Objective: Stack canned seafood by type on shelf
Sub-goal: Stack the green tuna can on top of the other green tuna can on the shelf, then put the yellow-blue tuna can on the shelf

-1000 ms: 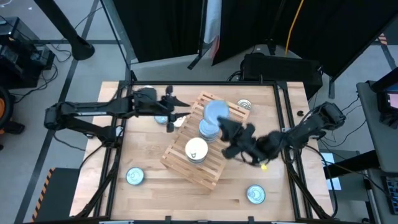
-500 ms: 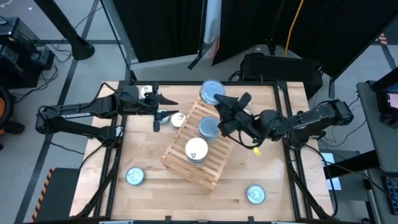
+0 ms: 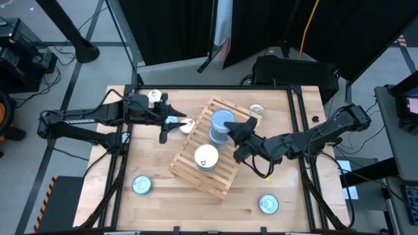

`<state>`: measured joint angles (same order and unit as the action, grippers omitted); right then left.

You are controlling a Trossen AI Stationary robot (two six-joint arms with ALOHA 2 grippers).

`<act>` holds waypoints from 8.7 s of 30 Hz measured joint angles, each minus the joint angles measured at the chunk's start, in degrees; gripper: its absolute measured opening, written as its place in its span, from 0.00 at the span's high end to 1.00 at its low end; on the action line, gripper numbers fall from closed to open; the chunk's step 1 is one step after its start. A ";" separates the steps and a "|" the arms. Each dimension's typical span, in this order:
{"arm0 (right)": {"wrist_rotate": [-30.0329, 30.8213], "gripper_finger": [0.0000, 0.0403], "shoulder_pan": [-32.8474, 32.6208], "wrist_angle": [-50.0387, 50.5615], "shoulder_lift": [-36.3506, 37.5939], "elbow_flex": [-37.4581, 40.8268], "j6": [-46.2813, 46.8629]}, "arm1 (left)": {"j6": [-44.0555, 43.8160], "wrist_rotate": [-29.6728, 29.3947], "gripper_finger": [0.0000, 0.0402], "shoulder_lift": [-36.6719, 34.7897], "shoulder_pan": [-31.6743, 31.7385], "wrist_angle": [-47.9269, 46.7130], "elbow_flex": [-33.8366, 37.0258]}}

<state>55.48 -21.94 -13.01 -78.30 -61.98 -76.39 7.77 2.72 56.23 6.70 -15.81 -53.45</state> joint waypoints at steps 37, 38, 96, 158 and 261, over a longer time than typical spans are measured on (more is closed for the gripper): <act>-12.47 0.56 1.58 15.60 1.05 -0.09 23.37 | -0.17 0.00 0.63 0.00 -2.34 0.26 0.00; -12.70 0.54 1.78 15.63 1.23 -0.09 23.77 | -0.17 0.00 0.63 0.00 -2.34 0.26 0.00; -31.86 0.31 -4.88 53.07 25.27 2.66 107.92 | -7.90 0.11 0.63 2.60 -2.34 -3.27 0.02; -27.10 0.31 -32.93 45.78 -6.95 7.67 161.45 | -32.96 -18.40 0.88 5.70 9.79 -19.65 21.97; -28.94 0.31 -32.93 44.00 -6.91 7.63 155.18 | 44.08 -22.62 0.40 22.66 0.53 -30.55 7.39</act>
<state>26.55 -54.87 30.98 -85.21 -54.35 78.78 51.85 -19.90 78.89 7.23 -46.36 -46.06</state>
